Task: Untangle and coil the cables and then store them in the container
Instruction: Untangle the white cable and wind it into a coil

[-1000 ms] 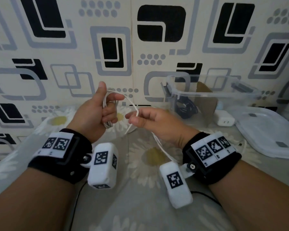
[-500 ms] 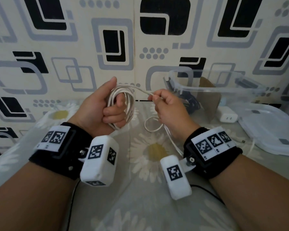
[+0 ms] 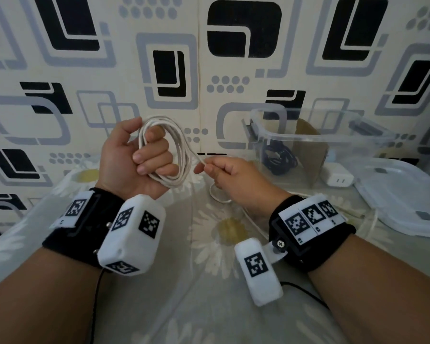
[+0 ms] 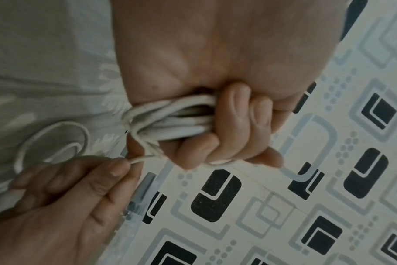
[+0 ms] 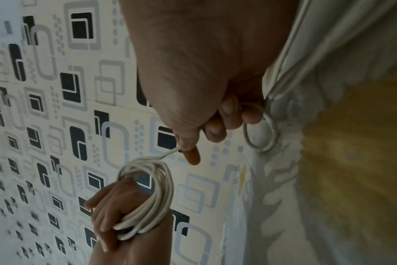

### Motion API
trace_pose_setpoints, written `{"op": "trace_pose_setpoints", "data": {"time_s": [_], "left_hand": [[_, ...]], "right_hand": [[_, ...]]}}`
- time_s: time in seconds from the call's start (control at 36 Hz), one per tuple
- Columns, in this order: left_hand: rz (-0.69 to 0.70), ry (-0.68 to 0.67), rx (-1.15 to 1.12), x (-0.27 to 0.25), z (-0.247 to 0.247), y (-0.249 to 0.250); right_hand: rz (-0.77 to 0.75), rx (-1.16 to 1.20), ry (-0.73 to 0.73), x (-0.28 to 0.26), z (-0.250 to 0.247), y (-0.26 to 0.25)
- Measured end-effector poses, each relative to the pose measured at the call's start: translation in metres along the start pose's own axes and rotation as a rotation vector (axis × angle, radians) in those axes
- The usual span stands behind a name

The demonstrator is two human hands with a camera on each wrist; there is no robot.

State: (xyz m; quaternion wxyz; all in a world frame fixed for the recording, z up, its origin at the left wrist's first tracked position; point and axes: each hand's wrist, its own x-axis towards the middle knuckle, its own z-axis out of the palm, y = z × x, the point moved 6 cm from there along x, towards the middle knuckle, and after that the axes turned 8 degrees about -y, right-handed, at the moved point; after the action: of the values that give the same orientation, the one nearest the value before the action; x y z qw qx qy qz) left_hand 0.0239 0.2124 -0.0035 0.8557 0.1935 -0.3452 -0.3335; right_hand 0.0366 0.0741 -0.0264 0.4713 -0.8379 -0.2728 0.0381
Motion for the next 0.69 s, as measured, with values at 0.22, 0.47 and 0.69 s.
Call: {"op": "trace_pose_setpoints", "data": {"time_s": [0.22,0.47,0.69], "left_hand": [[0.257,0.063,-0.099,-0.010,-0.010,0.024],[0.601,0.140,-0.254,-0.031,-0.016,0.063],[0.800,0.380,-0.075,-0.040,-0.024,0.071]], "right_hand": [[0.075,0.189,-0.044,-0.002,0.009,0.014],[0.067,0.128,-0.264,-0.004,0.024,0.015],[0.056,-0.018,-0.385,-0.007,0.028,0.010]]}}
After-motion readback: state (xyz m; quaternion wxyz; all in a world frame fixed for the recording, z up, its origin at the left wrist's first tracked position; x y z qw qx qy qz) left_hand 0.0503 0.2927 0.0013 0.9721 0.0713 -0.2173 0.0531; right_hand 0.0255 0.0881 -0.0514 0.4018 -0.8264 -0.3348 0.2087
